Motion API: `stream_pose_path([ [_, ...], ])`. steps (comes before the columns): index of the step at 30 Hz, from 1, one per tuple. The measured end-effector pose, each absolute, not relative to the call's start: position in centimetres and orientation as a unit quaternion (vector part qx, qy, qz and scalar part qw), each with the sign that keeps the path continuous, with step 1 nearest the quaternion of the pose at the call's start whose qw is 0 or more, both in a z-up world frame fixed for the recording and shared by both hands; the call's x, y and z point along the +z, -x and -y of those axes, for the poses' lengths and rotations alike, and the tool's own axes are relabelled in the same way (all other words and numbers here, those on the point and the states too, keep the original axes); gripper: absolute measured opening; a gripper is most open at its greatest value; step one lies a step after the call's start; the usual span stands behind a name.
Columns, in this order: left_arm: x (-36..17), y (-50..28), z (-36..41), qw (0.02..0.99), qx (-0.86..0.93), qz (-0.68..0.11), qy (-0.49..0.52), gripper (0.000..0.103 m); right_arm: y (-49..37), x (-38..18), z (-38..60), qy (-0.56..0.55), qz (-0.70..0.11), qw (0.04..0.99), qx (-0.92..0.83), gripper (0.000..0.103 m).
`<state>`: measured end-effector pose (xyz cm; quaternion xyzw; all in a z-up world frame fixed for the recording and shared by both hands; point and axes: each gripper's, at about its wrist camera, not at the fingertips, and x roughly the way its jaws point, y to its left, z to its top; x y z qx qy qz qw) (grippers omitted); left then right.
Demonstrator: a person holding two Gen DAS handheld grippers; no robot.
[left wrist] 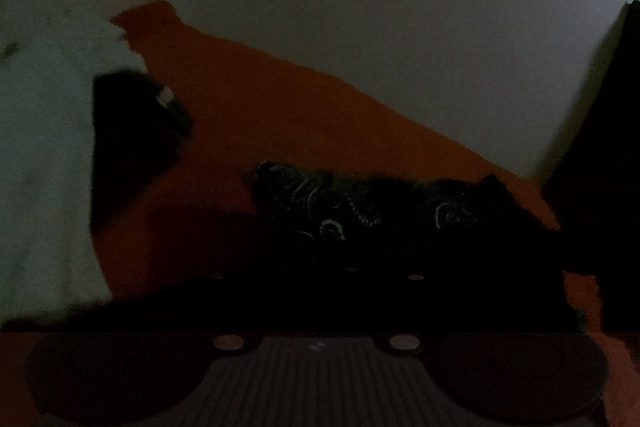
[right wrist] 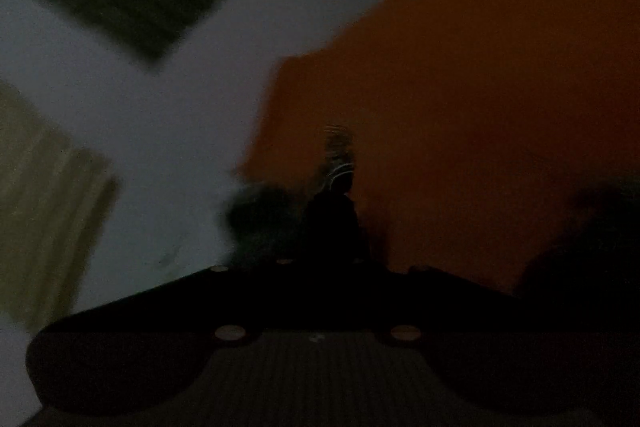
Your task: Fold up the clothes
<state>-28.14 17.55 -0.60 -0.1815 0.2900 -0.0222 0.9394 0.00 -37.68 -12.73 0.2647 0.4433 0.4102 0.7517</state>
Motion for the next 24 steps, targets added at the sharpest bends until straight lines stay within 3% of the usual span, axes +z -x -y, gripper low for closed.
stream_pose_path([
  [4,-2.1,24.5,-15.6,0.939,-0.008,-0.318,0.131,0.003,-0.9,-14.2,35.8,-0.183,-0.465,0.774,0.389,0.006],
  [7,-3.9,22.2,-15.8,0.929,0.014,-0.344,0.134,0.007,-1.4,-15.1,34.6,-0.180,-0.472,0.770,0.389,0.008],
  [8,-4.3,22.0,-16.1,0.927,0.024,-0.350,0.135,0.013,-1.7,-15.3,34.3,-0.164,-0.474,0.783,0.368,0.012],
  [9,-4.5,22.1,-16.3,0.926,0.032,-0.353,0.132,0.023,-2.1,-15.7,33.8,-0.137,-0.475,0.802,0.337,0.022],
  [10,-4.7,22.3,-16.5,0.926,0.041,-0.354,0.125,0.027,-2.5,-16.0,33.5,-0.110,-0.474,0.818,0.306,0.031],
  [11,-4.6,22.6,-16.6,0.928,0.054,-0.351,0.112,0.032,-2.7,-15.8,33.8,-0.091,-0.473,0.830,0.281,0.047],
  [12,-4.4,23.0,-16.9,0.929,0.067,-0.348,0.101,0.038,-2.5,-15.6,34.5,-0.084,-0.465,0.840,0.267,0.048],
  [17,-1.9,25.1,-18.5,0.927,0.089,-0.338,0.135,0.042,1.5,-11.3,37.4,-0.083,-0.397,0.867,0.289,0.046],
  [18,-1.3,25.5,-18.1,0.924,0.084,-0.346,0.136,0.042,2.7,-10.6,37.8,-0.073,-0.399,0.864,0.298,0.042],
  [21,0.2,27.3,-14.8,0.915,0.050,-0.384,0.117,0.050,6.8,-9.2,40.4,-0.056,-0.410,0.863,0.290,0.043],
  [24,0.2,29.0,-11.3,0.903,0.017,-0.417,0.105,0.051,11.6,-8.5,44.5,-0.079,-0.428,0.849,0.299,0.043],
])
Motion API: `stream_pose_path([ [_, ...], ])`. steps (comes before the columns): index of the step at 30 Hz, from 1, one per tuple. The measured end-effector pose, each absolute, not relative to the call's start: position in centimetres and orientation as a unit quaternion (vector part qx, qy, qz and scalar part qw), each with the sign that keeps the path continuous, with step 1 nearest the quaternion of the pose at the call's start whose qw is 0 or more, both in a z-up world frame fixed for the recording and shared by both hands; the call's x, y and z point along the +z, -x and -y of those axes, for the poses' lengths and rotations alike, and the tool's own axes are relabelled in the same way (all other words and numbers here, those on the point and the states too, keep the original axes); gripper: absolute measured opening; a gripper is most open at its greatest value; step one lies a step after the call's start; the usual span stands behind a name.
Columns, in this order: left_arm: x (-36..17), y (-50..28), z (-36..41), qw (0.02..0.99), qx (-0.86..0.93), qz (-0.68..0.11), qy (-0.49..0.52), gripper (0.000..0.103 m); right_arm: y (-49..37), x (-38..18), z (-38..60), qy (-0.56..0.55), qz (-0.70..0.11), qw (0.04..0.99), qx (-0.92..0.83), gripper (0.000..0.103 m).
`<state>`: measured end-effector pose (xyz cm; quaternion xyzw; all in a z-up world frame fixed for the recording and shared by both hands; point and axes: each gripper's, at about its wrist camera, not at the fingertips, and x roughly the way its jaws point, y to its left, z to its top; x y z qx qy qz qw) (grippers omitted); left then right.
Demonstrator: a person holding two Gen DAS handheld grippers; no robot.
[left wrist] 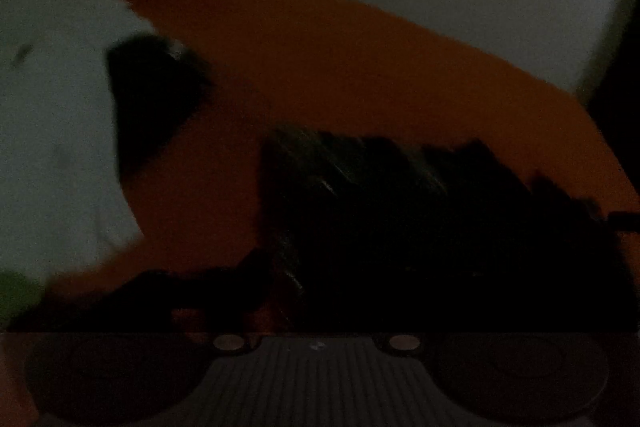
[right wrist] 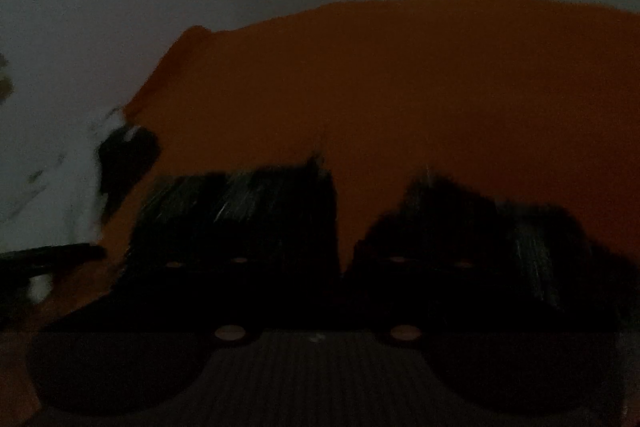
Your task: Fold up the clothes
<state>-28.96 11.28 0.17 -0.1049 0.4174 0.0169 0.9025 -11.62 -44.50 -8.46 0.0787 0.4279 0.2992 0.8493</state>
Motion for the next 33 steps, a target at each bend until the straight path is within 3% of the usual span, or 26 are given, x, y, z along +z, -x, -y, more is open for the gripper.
stream_pose_path([
  [3,-0.5,30.1,-8.2,0.893,-0.006,-0.442,0.086,0.058,16.6,-8.8,47.4,-0.076,-0.448,0.841,0.295,0.043],
  [7,-0.7,30.6,-3.8,0.883,-0.030,-0.466,0.053,0.059,22.7,-8.8,51.4,-0.088,-0.468,0.841,0.257,0.045],
  [11,0.3,30.7,0.6,0.885,-0.062,-0.461,0.021,0.067,25.2,-9.4,53.9,-0.106,-0.473,0.844,0.229,0.046],
  [15,0.7,30.2,4.1,0.882,-0.092,-0.461,0.011,0.067,25.6,-9.5,56.8,-0.112,-0.474,0.853,0.188,0.046],
  [19,0.8,28.8,7.3,0.881,-0.117,-0.458,0.003,0.067,23.2,-9.5,60.5,-0.123,-0.459,0.866,0.155,0.052],
  [21,1.0,27.3,9.4,0.879,-0.151,-0.452,-0.007,0.073,20.8,-10.5,62.2,-0.149,-0.453,0.870,0.124,0.060],
  [25,1.0,24.2,14.7,0.867,-0.239,-0.434,-0.049,0.066,16.4,-12.9,65.6,-0.205,-0.447,0.867,0.076,0.057],
  [29,0.4,20.4,18.3,0.866,-0.242,-0.432,-0.071,0.067,12.6,-14.9,66.8,-0.250,-0.447,0.853,0.100,0.056],
  [33,-0.5,17.4,18.4,0.869,-0.208,-0.446,-0.048,0.071,9.7,-16.8,65.1,-0.227,-0.467,0.847,0.116,0.055],
])
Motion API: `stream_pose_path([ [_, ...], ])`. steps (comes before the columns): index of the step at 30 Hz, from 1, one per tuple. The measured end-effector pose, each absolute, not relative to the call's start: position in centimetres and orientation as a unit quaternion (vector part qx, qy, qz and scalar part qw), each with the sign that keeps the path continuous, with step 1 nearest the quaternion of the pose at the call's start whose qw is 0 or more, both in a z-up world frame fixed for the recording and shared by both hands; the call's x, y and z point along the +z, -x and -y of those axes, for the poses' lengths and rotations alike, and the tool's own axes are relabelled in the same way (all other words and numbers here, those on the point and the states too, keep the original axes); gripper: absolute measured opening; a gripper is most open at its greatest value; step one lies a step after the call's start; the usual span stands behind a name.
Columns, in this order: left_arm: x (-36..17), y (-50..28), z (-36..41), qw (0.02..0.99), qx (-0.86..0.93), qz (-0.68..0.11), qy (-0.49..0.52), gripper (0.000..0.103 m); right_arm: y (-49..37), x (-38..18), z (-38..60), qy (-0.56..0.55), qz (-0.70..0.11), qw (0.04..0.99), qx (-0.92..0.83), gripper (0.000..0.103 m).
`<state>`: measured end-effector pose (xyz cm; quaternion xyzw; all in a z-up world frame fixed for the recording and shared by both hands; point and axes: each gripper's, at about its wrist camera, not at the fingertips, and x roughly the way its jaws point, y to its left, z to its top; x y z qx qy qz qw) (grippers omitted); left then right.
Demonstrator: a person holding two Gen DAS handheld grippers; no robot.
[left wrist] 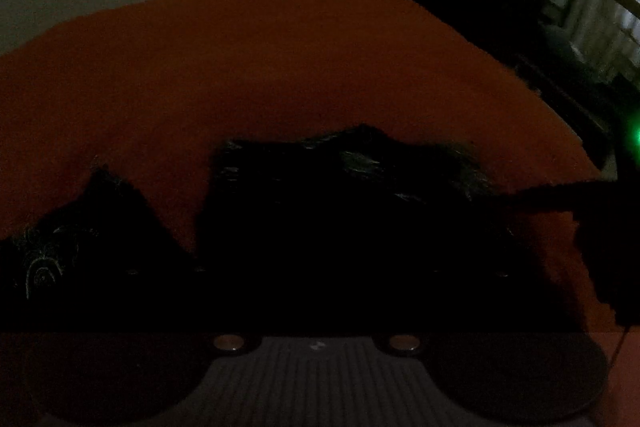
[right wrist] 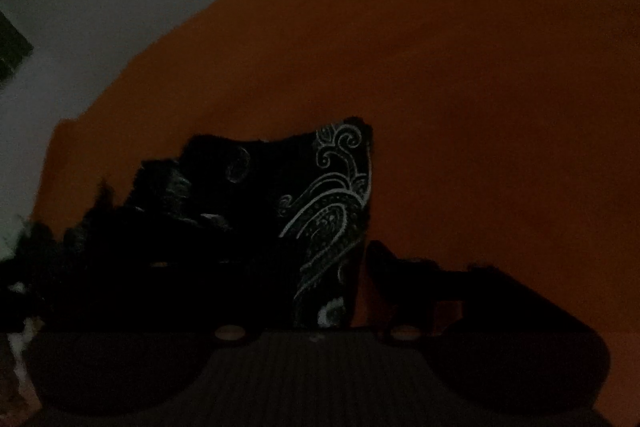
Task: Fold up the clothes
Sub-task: 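Lift the garment edge with the right gripper and fold it toward the left gripper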
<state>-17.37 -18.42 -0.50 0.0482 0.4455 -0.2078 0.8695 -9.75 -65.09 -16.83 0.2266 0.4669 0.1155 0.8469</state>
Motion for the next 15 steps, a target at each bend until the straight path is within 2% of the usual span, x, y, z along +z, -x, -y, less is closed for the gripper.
stream_pose_path([
  [1,-0.8,16.9,18.3,0.870,-0.202,-0.446,-0.051,0.071,9.3,-17.3,64.6,-0.220,-0.469,0.847,0.117,0.049],
  [2,-1.0,16.4,18.2,0.871,-0.196,-0.447,-0.053,0.071,9.2,-17.3,64.4,-0.215,-0.464,0.851,0.118,0.007],
  [3,-1.0,16.0,17.9,0.873,-0.190,-0.445,-0.054,0.071,9.7,-16.7,64.8,-0.227,-0.455,0.853,0.119,0.004],
  [8,-0.3,13.2,15.8,0.885,-0.172,-0.431,-0.042,0.071,14.2,-12.7,68.6,-0.279,-0.386,0.870,0.130,0.004],
  [10,-0.4,11.9,15.9,0.883,-0.179,-0.430,-0.053,0.071,14.4,-12.7,69.2,-0.237,-0.398,0.878,0.122,0.008],
  [11,-0.8,11.3,16.6,0.877,-0.190,-0.436,-0.064,0.071,14.2,-13.3,69.6,-0.233,-0.409,0.874,0.118,0.016],
  [12,-1.2,10.8,17.2,0.871,-0.200,-0.442,-0.075,0.071,14.0,-13.8,70.0,-0.230,-0.419,0.871,0.114,0.036],
  [13,-1.7,10.3,18.0,0.864,-0.211,-0.448,-0.085,0.071,13.9,-14.2,70.5,-0.230,-0.428,0.867,0.110,0.049],
  [14,-2.1,10.0,18.9,0.857,-0.222,-0.456,-0.091,0.071,14.3,-14.4,71.1,-0.241,-0.429,0.864,0.103,0.060],
  [15,-2.6,9.7,19.8,0.849,-0.230,-0.466,-0.096,0.071,14.7,-14.6,71.7,-0.253,-0.430,0.861,0.098,0.061],
])
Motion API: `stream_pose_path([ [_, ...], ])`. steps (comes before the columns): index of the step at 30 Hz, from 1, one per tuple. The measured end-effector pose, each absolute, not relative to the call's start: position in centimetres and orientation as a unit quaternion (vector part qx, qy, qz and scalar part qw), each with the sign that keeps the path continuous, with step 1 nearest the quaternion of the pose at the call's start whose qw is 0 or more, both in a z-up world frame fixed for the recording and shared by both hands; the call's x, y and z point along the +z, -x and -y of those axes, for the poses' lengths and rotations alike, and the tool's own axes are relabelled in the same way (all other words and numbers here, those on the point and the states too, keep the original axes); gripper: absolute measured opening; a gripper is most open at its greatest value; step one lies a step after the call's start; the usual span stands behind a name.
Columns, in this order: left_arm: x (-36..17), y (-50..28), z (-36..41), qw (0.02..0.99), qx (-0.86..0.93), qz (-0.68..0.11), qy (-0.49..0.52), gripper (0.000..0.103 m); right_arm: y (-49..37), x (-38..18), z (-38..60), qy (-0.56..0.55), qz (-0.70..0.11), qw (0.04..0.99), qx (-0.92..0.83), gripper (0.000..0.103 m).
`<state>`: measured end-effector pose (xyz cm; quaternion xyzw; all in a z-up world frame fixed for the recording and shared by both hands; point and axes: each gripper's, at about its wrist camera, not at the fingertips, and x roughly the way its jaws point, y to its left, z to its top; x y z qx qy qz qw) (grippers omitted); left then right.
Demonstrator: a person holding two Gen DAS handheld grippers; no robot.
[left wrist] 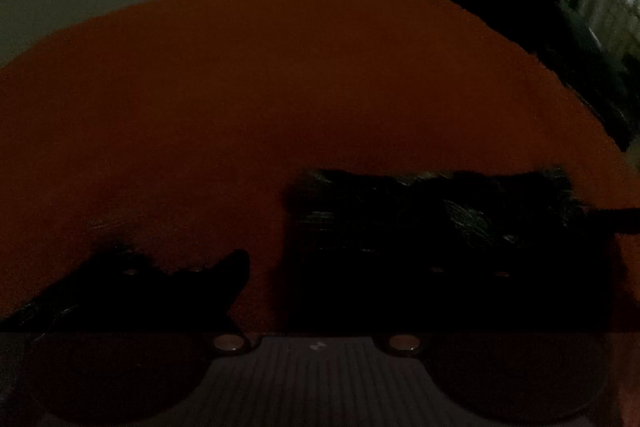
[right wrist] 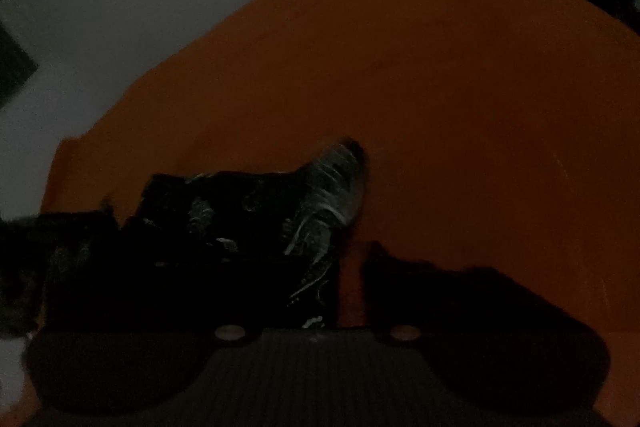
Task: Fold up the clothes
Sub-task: 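Lift the garment edge with the right gripper and fold it toward the left gripper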
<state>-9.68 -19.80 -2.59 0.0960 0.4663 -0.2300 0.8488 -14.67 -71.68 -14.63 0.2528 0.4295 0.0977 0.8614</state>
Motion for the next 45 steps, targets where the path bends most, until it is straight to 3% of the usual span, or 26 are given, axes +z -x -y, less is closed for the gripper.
stream_pose_path([
  [7,-6.4,8.1,24.2,0.818,-0.207,-0.518,-0.141,0.076,13.7,-16.8,70.9,-0.251,-0.454,0.846,0.122,0.059],
  [8,-6.5,8.1,24.2,0.818,-0.206,-0.521,-0.131,0.061,13.4,-16.9,70.4,-0.246,-0.452,0.849,0.121,0.050],
  [9,-6.4,8.1,24.1,0.819,-0.213,-0.520,-0.115,0.035,13.3,-16.9,69.9,-0.237,-0.449,0.853,0.119,0.024],
  [10,-6.1,8.2,24.0,0.820,-0.220,-0.518,-0.100,0.021,13.2,-16.8,69.4,-0.228,-0.446,0.858,0.117,0.008],
  [11,-5.5,8.4,23.8,0.823,-0.227,-0.513,-0.083,0.006,13.3,-16.6,69.2,-0.223,-0.439,0.863,0.117,0.007],
  [19,1.6,11.3,19.2,0.856,-0.330,-0.388,0.087,0.006,16.9,-11.2,72.4,-0.290,-0.308,0.894,0.146,0.007],
  [20,1.1,10.6,19.1,0.862,-0.310,-0.395,0.076,0.008,16.5,-11.1,72.7,-0.283,-0.310,0.897,0.136,0.007],
  [22,-0.3,9.3,19.3,0.873,-0.250,-0.416,0.048,0.041,15.1,-12.1,73.1,-0.263,-0.328,0.900,0.118,0.010],
  [23,-1.1,8.9,19.5,0.878,-0.223,-0.423,0.030,0.081,14.3,-12.8,73.1,-0.251,-0.340,0.900,0.104,0.020],
  [24,-1.7,8.8,19.8,0.884,-0.201,-0.421,0.006,0.096,13.6,-13.5,73.1,-0.234,-0.355,0.901,0.080,0.038],
  [26,-2.1,9.0,20.1,0.890,-0.182,-0.417,-0.027,0.092,13.0,-14.5,73.2,-0.200,-0.379,0.903,0.038,0.048],
  [29,0.3,10.4,18.7,0.905,-0.190,-0.380,-0.021,0.093,15.4,-13.0,73.8,-0.199,-0.361,0.911,0.029,0.048],
  [31,2.6,12.0,17.0,0.922,-0.173,-0.347,0.005,0.102,18.2,-10.9,73.3,-0.202,-0.333,0.920,0.047,0.048],
  [35,5.9,18.9,15.0,0.924,-0.197,-0.327,-0.003,0.102,24.1,-9.2,71.1,-0.256,-0.339,0.898,0.116,0.048],
  [39,5.5,28.4,11.5,0.924,-0.178,-0.337,-0.040,0.103,30.4,-9.5,66.5,-0.259,-0.361,0.886,0.128,0.050],
  [45,2.6,40.9,3.1,0.902,-0.131,-0.409,0.041,0.103,36.5,-6.5,57.9,-0.190,-0.329,0.914,0.144,0.057],
])
